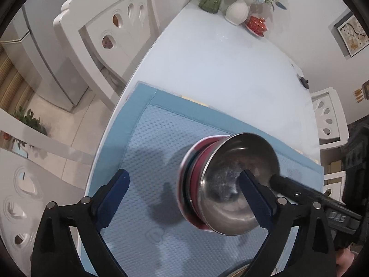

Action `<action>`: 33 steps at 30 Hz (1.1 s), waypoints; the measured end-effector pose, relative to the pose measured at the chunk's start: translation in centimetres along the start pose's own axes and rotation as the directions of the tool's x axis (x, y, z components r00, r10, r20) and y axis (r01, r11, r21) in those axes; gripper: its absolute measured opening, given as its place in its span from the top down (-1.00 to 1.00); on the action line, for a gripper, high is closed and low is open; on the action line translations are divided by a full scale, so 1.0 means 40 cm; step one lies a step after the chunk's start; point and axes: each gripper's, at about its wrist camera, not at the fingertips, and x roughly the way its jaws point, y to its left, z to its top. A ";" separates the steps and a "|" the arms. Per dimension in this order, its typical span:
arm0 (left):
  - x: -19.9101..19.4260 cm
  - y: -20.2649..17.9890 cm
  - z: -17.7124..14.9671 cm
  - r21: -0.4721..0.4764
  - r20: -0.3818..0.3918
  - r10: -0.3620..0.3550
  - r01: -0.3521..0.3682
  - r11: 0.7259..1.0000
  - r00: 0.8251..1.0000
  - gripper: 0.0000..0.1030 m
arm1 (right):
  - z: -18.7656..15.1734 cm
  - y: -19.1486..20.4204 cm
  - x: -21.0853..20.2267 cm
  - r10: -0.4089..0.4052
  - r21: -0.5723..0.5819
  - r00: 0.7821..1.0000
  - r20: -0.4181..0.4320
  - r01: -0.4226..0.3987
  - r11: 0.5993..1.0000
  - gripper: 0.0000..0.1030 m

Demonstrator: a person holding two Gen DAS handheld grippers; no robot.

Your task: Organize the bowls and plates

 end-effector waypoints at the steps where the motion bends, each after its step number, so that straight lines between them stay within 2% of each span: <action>1: 0.009 0.002 0.000 0.003 -0.011 0.002 -0.002 1.000 1.000 -0.86 | 0.001 0.000 -0.002 0.002 0.001 1.000 0.010 -0.002 1.000 -0.60; 5: 0.047 0.006 -0.011 0.020 -0.046 0.009 -0.008 1.000 0.999 -0.86 | -0.001 -0.016 0.027 0.031 0.036 0.999 -0.029 -0.030 0.999 -0.60; 9: 0.068 0.010 -0.018 0.021 -0.052 0.018 -0.017 1.000 0.998 -0.80 | -0.011 -0.039 0.082 0.100 0.082 0.993 -0.060 -0.095 0.992 -0.60; 11: 0.081 0.011 -0.018 0.032 -0.056 0.018 -0.016 0.999 0.998 -0.56 | -0.013 -0.047 0.105 0.112 0.105 0.991 -0.067 -0.105 0.989 -0.60; 15: 0.102 0.017 -0.016 0.026 -0.072 0.000 0.002 1.000 0.997 -0.48 | -0.013 -0.049 0.138 0.145 0.123 0.987 -0.076 -0.135 0.983 -0.56; 18: 0.115 0.021 -0.013 0.019 -0.076 -0.014 0.016 1.000 0.997 -0.39 | -0.011 -0.053 0.159 0.161 0.132 0.983 -0.092 -0.149 0.980 -0.41; 20: 0.127 0.022 -0.012 0.017 -0.084 -0.025 0.026 1.000 0.996 -0.28 | -0.011 -0.057 0.175 0.169 0.143 0.980 -0.102 -0.154 0.978 -0.20; 24: 0.142 0.015 -0.012 0.017 -0.086 -0.075 0.077 0.997 0.993 -0.17 | -0.011 -0.073 0.195 0.223 0.175 0.970 -0.098 -0.203 0.963 -0.18; 26: 0.146 0.004 -0.012 0.031 -0.081 -0.101 0.103 0.994 0.992 0.05 | -0.009 -0.076 0.199 0.241 0.176 0.967 -0.087 -0.224 0.959 -0.16; 29: 0.156 -0.006 -0.017 0.040 -0.074 -0.158 0.161 0.986 0.985 0.24 | -0.010 -0.084 0.203 0.258 0.180 0.963 -0.072 -0.242 0.953 -0.16; 30: 0.158 -0.008 -0.018 0.039 -0.069 -0.172 0.175 0.984 0.983 0.24 | -0.012 -0.087 0.203 0.264 0.182 0.962 -0.065 -0.249 0.951 -0.16; 33: 0.155 -0.023 -0.018 0.070 -0.063 -0.152 0.156 0.985 0.986 0.24 | -0.013 -0.093 0.202 0.273 0.177 0.960 -0.060 -0.259 0.949 -0.16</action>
